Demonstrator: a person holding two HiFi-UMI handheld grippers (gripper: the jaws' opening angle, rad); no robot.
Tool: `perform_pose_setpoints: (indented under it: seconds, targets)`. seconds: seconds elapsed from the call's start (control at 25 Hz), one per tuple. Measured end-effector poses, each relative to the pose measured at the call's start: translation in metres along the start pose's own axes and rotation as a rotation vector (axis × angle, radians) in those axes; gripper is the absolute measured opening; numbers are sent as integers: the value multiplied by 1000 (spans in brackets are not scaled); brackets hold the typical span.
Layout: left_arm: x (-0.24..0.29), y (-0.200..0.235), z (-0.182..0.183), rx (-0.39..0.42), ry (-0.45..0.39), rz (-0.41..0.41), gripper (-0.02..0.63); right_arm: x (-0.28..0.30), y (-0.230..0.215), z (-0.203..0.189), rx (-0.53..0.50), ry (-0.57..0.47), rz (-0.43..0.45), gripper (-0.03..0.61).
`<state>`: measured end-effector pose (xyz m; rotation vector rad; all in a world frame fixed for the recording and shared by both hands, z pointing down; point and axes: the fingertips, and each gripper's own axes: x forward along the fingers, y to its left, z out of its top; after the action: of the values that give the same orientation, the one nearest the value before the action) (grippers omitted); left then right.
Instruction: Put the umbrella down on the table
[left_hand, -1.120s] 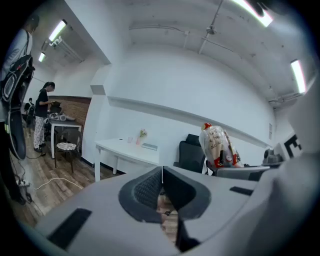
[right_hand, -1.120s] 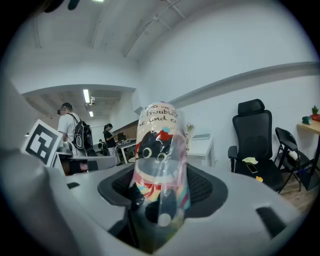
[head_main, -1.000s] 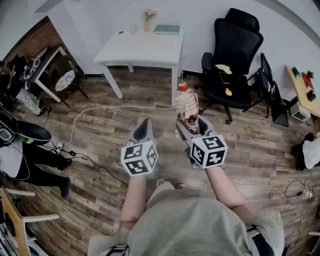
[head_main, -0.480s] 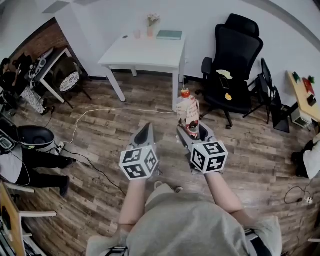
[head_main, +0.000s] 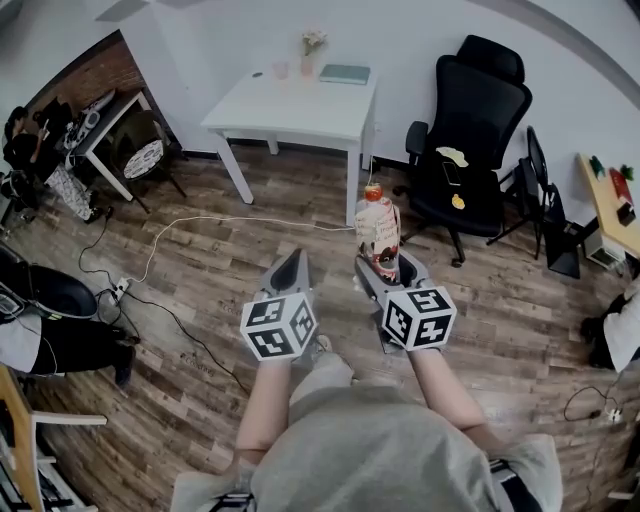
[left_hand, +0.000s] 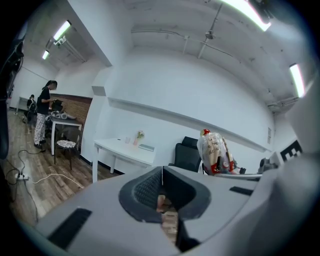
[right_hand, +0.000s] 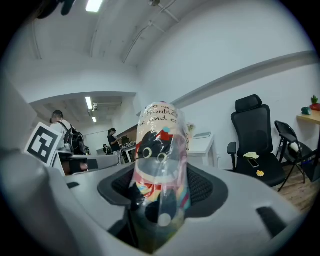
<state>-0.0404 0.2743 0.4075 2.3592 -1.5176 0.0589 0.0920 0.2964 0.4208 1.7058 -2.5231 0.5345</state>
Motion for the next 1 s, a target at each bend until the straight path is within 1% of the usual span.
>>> perform_pose_setpoints:
  seconds: [0.24,0.44,0.68,1.0]
  targets:
    - [18,6,4,-9,-2,5,9,16,-8,2,12,4,10,270]
    - [44,18,9,-7,-4,4,9,41,-18,7,19,5,8,272]
    - [93,37,19,-5,4,-11,9,86,-34,21,10,8,11,272]
    - [161,71,47,6,10,-33,9,158,-52,54,12,-6,7,272]
